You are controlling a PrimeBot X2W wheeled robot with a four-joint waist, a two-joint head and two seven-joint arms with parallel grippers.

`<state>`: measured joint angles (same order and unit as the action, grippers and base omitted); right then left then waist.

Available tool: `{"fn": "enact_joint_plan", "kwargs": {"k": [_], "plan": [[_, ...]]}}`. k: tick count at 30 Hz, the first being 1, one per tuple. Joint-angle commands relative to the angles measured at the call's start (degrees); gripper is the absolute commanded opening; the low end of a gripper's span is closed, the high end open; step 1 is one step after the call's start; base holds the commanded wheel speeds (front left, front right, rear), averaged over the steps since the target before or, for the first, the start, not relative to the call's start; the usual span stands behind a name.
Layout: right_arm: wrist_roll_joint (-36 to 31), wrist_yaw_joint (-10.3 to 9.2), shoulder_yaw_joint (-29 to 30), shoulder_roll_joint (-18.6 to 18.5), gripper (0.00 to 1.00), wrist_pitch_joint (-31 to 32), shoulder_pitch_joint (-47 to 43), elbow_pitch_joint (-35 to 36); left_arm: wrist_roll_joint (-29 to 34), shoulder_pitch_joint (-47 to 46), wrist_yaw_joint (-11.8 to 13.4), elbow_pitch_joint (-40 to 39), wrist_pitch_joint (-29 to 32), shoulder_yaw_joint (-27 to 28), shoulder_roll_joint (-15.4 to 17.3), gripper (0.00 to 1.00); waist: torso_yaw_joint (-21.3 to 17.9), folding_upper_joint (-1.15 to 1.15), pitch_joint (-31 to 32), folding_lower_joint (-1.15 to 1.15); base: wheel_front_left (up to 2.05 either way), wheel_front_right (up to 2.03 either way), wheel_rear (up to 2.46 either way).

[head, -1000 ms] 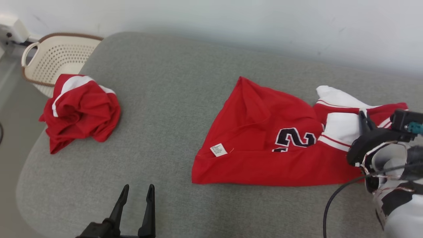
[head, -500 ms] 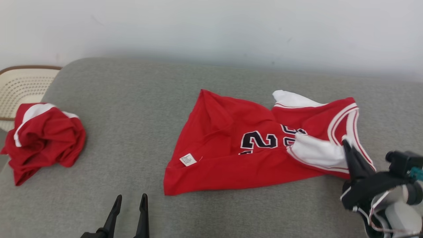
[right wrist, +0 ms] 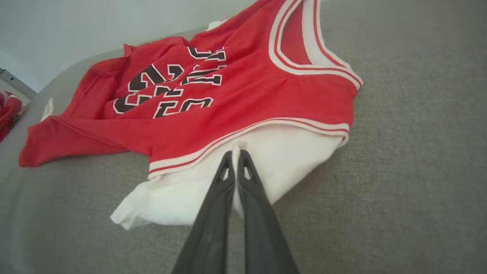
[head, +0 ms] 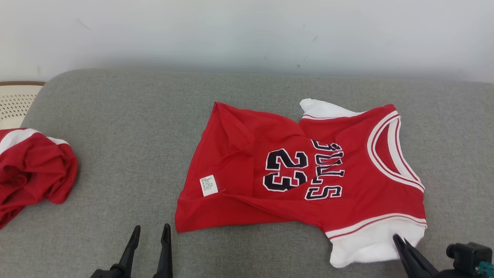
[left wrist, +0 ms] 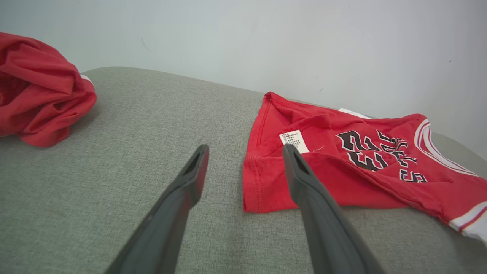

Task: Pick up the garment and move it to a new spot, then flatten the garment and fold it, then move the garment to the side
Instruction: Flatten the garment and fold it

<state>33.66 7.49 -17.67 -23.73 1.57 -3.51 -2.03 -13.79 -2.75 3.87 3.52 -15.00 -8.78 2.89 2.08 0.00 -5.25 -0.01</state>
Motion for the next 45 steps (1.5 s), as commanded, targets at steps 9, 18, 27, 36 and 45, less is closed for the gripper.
{"fn": "enact_joint_plan", "kwargs": {"k": [9, 18, 27, 36, 45], "plan": [[-2.26, 0.00, 2.74, 0.81, 1.00, 0.52, -3.10, -0.13, 0.26, -0.41, -0.13, 0.48, -0.17, 0.39, 0.00, 1.00, 0.10, 0.00, 0.54, 0.01, 0.00, 0.00, 0.00], [-5.73, 0.00, 8.42, 3.75, 1.00, -6.63, -2.00, 2.21, 0.61, 0.33, -0.11, 0.52, -0.17, 0.77, 0.00, 1.00, 0.63, 0.00, 1.51, 0.01, 0.00, 0.00, 0.00], [-11.16, 0.00, 12.27, 8.63, 1.00, -10.40, -2.03, 0.94, 0.86, 1.43, -0.38, 0.84, -0.17, 0.89, 0.00, 1.00, 1.22, 0.00, 3.06, 0.01, 0.00, 0.00, 0.00], [-19.37, 0.00, 19.15, 16.36, 1.00, -13.89, -2.62, -1.24, 1.64, 3.34, -0.35, 0.91, -0.17, 1.11, -0.01, 1.00, 0.61, 0.00, 5.53, 0.01, 0.00, 0.00, 0.00], [-21.84, 0.00, 16.94, 19.07, 1.00, -14.81, -3.00, -2.35, 4.66, 4.40, 0.18, -0.02, -0.17, 2.41, 0.04, 1.00, -0.72, 0.00, 6.33, 0.01, 0.00, 0.00, 0.00]]}}
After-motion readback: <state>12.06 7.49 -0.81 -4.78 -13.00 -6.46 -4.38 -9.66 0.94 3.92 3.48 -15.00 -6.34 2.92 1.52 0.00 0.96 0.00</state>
